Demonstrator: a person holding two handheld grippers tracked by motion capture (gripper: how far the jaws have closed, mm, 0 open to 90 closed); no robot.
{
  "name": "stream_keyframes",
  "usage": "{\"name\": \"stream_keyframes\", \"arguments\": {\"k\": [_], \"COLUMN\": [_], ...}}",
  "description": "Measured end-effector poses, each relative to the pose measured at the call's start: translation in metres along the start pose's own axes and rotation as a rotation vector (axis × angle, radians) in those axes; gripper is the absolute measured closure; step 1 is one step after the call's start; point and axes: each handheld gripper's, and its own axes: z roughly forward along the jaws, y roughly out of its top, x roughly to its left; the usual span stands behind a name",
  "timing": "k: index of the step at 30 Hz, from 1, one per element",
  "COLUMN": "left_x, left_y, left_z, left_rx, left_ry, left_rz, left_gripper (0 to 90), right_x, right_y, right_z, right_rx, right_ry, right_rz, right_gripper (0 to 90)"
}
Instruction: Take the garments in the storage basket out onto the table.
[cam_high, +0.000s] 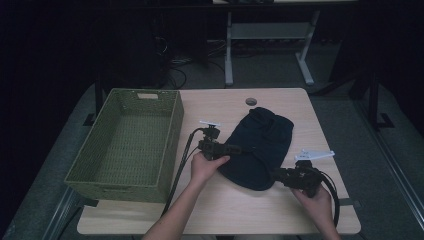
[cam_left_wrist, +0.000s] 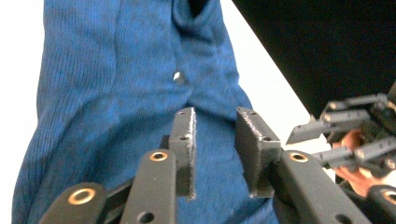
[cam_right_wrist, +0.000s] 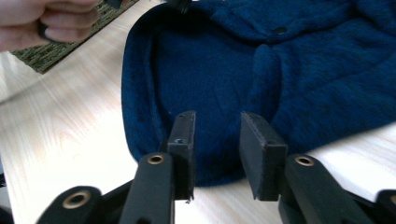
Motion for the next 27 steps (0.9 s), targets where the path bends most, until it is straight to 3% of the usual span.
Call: {"name": "stream_keyframes", "arguments": {"k": [5, 9, 11, 14, 18, 27], "left_x": [0.005, 0.005, 0.004, 0.005, 0.004, -0.010], "left_y": [-0.013, -0.020, -0.027, -0.033, -0.038, -0.057], "left_z": [0.001, 0.000, -0.001, 0.000, -0.003, -0.009], "left_rx": [0.058, 0.074, 0.114, 0.146, 0.145, 0.162], "left_ry": [0.050, 0.092, 0.137, 0.160, 0.161, 0.160], "left_rz": [-0.004, 0.000, 0.010, 0.012, 0.006, 0.035], "left_gripper": [74.3, 76.2, 76.2, 76.3, 77.8, 78.0], "right_x": [0.001, 0.000, -0.001, -0.002, -0.003, -0.003], "right_y": [0.004, 0.003, 0.002, 0.001, 0.000, -0.001], "right_z": [0.016, 0.021, 0.023, 0.026, 0.027, 0.026], "right_rx": [0.071, 0.089, 0.108, 0.125, 0.136, 0.149], "right_ry": [-0.013, -0.012, -0.009, -0.002, 0.007, 0.023], "right_rz": [-0.007, -0.006, -0.006, -0.002, -0.004, -0.016], "right_gripper": [70.9, 71.6, 71.7, 71.7, 71.7, 71.2]}}
